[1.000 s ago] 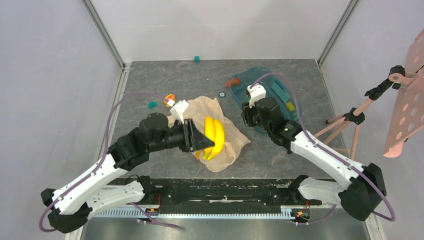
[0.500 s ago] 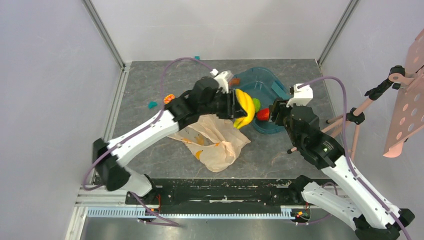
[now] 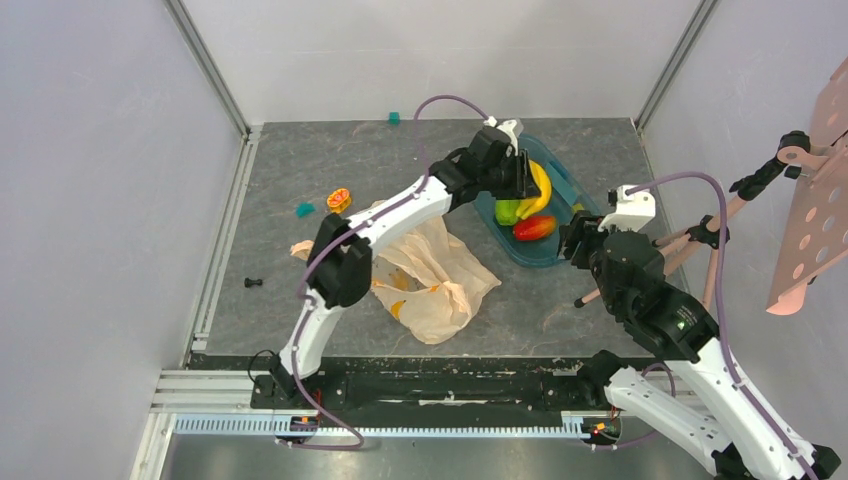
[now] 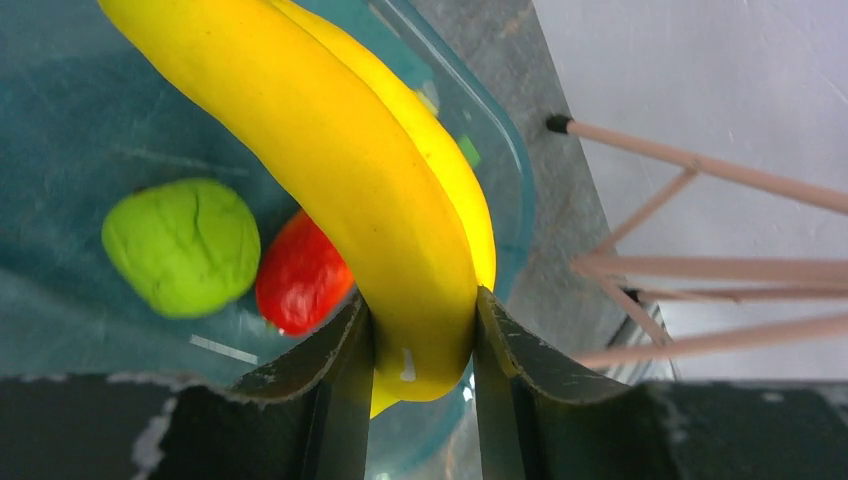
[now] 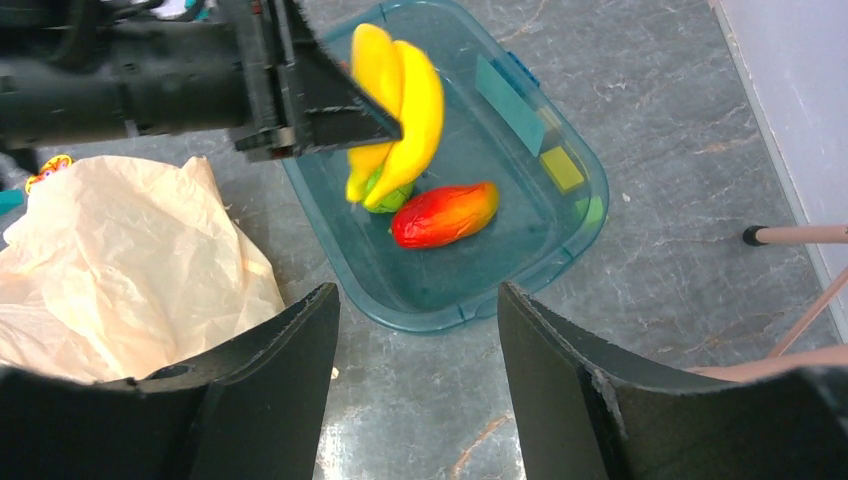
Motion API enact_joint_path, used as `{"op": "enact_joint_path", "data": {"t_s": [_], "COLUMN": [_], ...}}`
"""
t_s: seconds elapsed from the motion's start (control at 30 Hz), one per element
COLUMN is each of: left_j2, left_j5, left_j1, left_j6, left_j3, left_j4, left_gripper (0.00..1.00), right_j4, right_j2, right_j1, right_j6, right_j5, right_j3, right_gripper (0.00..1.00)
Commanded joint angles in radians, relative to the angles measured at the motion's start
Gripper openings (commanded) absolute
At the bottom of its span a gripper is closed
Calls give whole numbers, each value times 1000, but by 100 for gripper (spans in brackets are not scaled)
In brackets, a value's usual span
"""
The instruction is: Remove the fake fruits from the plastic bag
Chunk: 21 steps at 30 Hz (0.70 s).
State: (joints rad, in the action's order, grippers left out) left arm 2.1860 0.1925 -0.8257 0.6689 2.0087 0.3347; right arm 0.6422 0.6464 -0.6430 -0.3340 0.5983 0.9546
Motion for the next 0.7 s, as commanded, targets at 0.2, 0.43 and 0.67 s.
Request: {"op": "enact_joint_path", "data": {"t_s": [0.2,0.43,0.67], "left_j2": [332,393,409], "left_j5": [-130,-188,-178], "left_j1": [22,26,26], "left_j6": [14,-7,-19], "left_j3": [387,408,407], "left_j4": [-7,-21,-10], "left_gripper": [4,14,38], "right_j4": [48,53,49], "right_j2": [-23,-19,-16], "right_j1": [2,2,2], "right_j6": [-34,-27,-24], "right_j5": [-10,-22,-27], "right_j3": [32,25,13], "right_gripper": [62,63,65]}}
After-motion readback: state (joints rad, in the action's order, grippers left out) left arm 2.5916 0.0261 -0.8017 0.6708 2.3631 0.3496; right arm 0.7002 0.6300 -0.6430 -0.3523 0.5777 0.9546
